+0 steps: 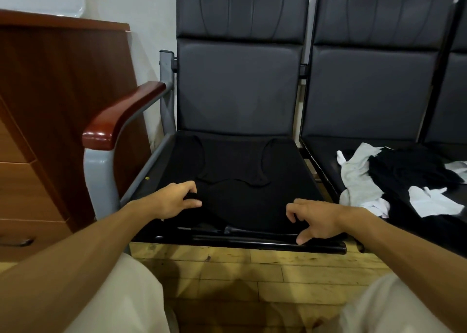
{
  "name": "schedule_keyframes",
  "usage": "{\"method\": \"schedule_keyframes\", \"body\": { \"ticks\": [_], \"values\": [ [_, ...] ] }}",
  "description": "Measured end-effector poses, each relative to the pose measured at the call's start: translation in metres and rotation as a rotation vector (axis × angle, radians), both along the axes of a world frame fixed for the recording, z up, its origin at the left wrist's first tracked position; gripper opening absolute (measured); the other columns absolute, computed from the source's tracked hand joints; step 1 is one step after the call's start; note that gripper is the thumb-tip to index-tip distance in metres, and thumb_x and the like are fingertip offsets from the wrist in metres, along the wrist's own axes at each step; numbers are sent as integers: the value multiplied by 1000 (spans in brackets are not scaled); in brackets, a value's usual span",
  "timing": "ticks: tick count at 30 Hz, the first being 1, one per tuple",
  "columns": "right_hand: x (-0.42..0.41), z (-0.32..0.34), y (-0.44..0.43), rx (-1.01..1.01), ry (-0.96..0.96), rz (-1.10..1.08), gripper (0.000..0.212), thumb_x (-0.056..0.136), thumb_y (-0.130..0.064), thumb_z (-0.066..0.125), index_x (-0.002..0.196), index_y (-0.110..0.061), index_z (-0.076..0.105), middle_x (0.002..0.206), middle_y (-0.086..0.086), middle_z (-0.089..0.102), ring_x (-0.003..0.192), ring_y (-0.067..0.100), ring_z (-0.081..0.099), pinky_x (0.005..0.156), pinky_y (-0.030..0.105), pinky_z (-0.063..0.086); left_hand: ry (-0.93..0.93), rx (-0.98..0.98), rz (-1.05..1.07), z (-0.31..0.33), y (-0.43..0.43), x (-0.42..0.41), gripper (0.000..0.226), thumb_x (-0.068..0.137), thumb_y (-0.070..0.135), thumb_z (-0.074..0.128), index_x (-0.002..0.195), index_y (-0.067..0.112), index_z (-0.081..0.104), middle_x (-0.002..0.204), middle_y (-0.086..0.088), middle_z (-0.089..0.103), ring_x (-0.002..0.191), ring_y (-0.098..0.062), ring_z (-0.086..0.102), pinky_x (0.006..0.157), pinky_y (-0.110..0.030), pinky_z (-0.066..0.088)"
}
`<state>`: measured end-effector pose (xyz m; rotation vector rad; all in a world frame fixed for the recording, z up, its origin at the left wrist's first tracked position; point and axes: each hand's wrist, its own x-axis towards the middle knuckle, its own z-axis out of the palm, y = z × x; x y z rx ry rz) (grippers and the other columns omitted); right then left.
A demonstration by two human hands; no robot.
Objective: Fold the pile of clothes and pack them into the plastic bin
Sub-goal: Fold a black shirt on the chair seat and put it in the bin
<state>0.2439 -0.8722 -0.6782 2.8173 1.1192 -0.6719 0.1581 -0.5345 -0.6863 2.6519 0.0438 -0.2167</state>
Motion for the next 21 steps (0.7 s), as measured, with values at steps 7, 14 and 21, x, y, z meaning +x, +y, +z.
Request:
{"method": "schedule_keyframes", "body": {
  "ticks": [7, 14, 21],
  "values": [
    [15, -1, -11, 243, -62, -186, 27, 95, -18, 56, 79, -37, 47, 96, -3, 59, 93, 17, 59, 79, 25, 46, 97, 236, 61, 2, 23, -10, 32, 90, 5, 60, 119, 18, 57, 108, 1, 46, 95, -13, 50, 82, -21, 42],
    [24, 3, -12, 424, -183, -603, 30, 99, -11, 35, 122, -11, 56, 108, 13, 61, 89, 25, 51, 75, 29, 35, -81, -63, 483, 7, 35, -8, 15, 96, 15, 53, 101, 9, 66, 100, -13, 67, 92, -24, 63, 82, -36, 53],
    [30, 1, -8, 485, -248, -754, 23, 97, -20, 46, 109, -2, 55, 105, 19, 63, 98, 35, 60, 79, 35, 45, -164, -272, 753, 5, 43, -11, 32, 96, 28, 56, 114, 3, 62, 99, -18, 65, 88, -32, 64, 78, -40, 55]
  ]
}}
